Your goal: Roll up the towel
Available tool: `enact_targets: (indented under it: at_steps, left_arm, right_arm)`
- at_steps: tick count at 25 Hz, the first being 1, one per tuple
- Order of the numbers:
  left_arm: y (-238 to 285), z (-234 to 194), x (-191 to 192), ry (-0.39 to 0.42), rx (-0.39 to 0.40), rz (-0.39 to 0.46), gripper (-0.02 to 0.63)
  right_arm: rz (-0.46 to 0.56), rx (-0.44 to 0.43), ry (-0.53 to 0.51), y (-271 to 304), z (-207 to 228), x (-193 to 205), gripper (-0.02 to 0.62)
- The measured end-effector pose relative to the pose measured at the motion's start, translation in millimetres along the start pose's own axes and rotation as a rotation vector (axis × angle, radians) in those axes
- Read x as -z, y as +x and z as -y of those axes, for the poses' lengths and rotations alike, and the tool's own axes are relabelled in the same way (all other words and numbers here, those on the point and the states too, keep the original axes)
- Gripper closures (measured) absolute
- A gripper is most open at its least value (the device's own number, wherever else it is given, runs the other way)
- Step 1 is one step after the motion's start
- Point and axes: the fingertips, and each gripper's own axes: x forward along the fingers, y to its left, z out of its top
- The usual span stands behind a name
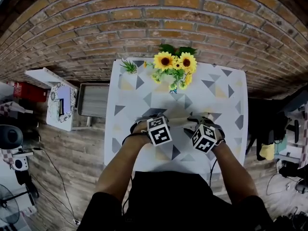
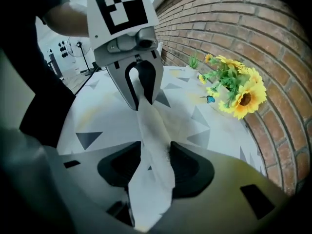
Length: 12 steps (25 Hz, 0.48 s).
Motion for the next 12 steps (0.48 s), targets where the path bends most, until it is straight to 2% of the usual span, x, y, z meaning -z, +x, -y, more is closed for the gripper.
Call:
enact_targets:
  at_steps: [7, 9, 10, 12]
  left_arm:
    - [-2.0, 26.3, 12.8, -0.039, 0.009, -0.009, 0.488]
    - [-4.5, 27.3, 15.5, -0.015, -0.055, -0.012, 0.472]
    - [-6.1, 27.0, 17.4, 0.004, -0.097, -0.02, 0.441]
    - [-9.7, 29.5, 20.2, 0.04, -0.162, -0.034, 0.407]
  right_arm:
    - [-0.062, 0.023, -0.127, 12.9, -28.5, 18.3, 0.386]
    - [-0.065, 0.04, -0.144, 12.3, -32.5, 19.3, 0.436]
    - [-0.065, 0.038, -0.139, 11.0, -34.0, 18.9, 0.473]
    - [-0.063, -0.008, -0.085, 7.3, -39.4, 17.0, 0.503]
